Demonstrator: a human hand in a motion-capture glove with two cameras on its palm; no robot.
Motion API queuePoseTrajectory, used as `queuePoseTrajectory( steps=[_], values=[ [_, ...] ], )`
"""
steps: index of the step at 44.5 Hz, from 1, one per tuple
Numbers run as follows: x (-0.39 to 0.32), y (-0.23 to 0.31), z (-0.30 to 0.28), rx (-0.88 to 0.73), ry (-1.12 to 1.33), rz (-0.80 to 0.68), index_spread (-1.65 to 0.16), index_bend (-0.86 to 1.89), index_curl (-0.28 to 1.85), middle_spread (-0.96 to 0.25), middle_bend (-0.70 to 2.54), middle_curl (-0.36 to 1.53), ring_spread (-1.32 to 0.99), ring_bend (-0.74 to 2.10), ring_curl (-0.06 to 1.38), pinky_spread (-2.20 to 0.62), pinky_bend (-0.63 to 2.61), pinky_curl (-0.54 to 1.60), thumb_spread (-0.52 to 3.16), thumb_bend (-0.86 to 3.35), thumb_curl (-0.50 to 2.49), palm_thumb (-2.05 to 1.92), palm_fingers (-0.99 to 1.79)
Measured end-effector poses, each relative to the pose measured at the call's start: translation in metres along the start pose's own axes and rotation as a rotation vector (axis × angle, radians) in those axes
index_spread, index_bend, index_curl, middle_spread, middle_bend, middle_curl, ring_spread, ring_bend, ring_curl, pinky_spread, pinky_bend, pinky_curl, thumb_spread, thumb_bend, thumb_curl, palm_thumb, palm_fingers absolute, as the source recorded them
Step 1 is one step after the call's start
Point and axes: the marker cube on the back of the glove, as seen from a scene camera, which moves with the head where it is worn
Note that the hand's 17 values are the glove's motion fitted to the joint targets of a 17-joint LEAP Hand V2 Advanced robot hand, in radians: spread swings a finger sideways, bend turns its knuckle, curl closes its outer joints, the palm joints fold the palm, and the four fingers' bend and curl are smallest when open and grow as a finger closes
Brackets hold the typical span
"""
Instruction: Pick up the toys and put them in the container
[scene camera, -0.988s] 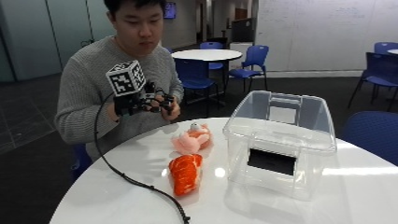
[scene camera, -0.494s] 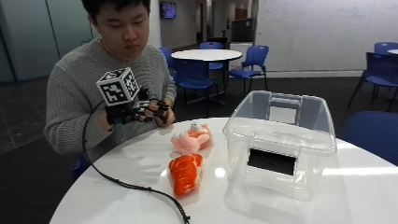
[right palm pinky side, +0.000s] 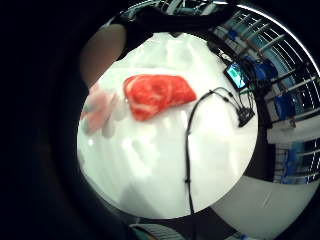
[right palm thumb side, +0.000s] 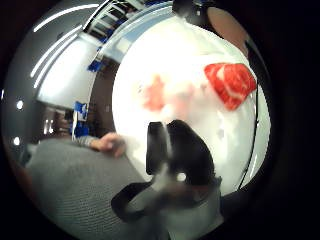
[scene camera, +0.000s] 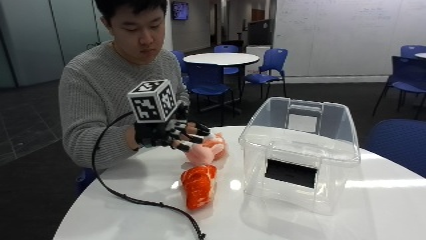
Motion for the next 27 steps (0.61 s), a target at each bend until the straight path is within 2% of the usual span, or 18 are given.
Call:
queuePoseTrajectory(
  steps=[8, 14, 20, 24, 27],
  values=[
    [0.044, -0.057, 0.002, -0.057, -0.014, 0.098, -0.41, 0.21, 0.31, -0.24, 0.17, 0.26, -0.21, 0.26, 0.18, 0.01, 0.52, 0.30, 1.43, -0.02, 0.20, -0.02, 0.08],
    [0.044, -0.058, 0.025, -0.100, -0.006, 0.099, -0.41, 0.20, 0.33, -0.23, 0.17, 0.26, -0.22, 0.27, 0.19, 0.01, 0.53, 0.31, 1.43, -0.01, 0.21, -0.01, 0.07],
    [0.038, -0.051, 0.073, -0.235, 0.005, 0.100, -0.41, 0.19, 0.34, -0.24, 0.18, 0.27, -0.22, 0.29, 0.21, 0.01, 0.54, 0.32, 1.41, -0.01, 0.23, 0.01, 0.08],
    [0.034, -0.050, 0.108, -0.304, 0.074, 0.110, -0.41, 0.18, 0.34, -0.24, 0.17, 0.27, -0.22, 0.28, 0.21, 0.02, 0.60, 0.33, 1.38, 0.00, 0.25, 0.03, 0.09],
    [0.031, -0.052, 0.123, -0.295, 0.142, 0.113, -0.41, 0.18, 0.35, -0.24, 0.18, 0.28, -0.22, 0.27, 0.21, 0.03, 0.63, 0.34, 1.36, 0.00, 0.26, 0.07, 0.09]
  ],
)
